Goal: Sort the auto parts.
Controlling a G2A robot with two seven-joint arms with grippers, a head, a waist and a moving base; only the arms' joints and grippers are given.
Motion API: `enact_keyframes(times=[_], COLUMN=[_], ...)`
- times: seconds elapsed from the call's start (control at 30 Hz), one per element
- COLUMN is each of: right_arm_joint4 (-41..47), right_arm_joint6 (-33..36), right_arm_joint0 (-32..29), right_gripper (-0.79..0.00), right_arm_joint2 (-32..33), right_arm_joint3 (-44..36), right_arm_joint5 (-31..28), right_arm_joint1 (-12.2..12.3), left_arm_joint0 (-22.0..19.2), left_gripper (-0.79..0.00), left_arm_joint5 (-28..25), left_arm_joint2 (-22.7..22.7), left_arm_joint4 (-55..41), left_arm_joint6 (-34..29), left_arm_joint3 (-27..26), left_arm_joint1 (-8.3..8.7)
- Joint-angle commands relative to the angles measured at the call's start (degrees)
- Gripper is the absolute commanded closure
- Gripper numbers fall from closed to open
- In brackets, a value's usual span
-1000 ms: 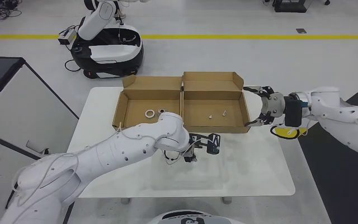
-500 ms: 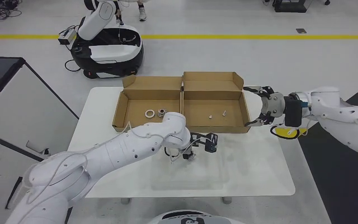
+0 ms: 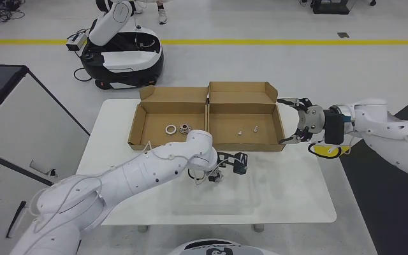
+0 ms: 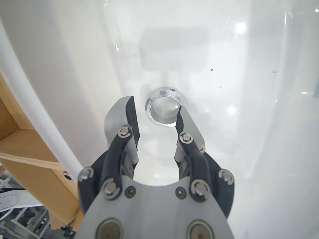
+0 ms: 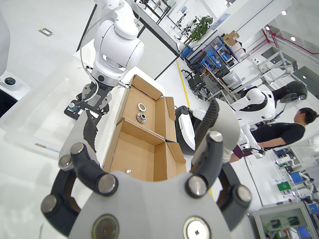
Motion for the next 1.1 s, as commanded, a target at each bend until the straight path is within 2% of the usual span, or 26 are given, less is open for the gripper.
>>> enact_keyframes(times=[0.0,0.77,1.07], right_arm_joint4=[0.00,0.00,0.00], right_arm_joint6=[0.00,0.00,0.00], right_arm_joint0=[0.00,0.00,0.00], right_gripper=[-0.785,-0.785,-0.785], right_arm_joint2=[0.00,0.00,0.00], right_arm_joint3=[0.00,0.00,0.00], right_arm_joint5=[0.00,0.00,0.00], right_arm_joint1=[0.00,0.00,0.00], left_arm_joint0=[0.20,1.83,2.34], left_gripper=[-0.385,-0.323,-0.329], left_arm_joint5=[-0.08,-0.47,-1.62], left_arm_joint2=[-0.04,-1.25,-1.63], left_arm_joint4=[0.23,3.78,3.82], left_arm_joint6=[-0.18,-0.40,-1.79], left_arm_joint3=[-0.01,0.60,0.33], left_arm_joint1=[-0.05,-0.81,-0.96])
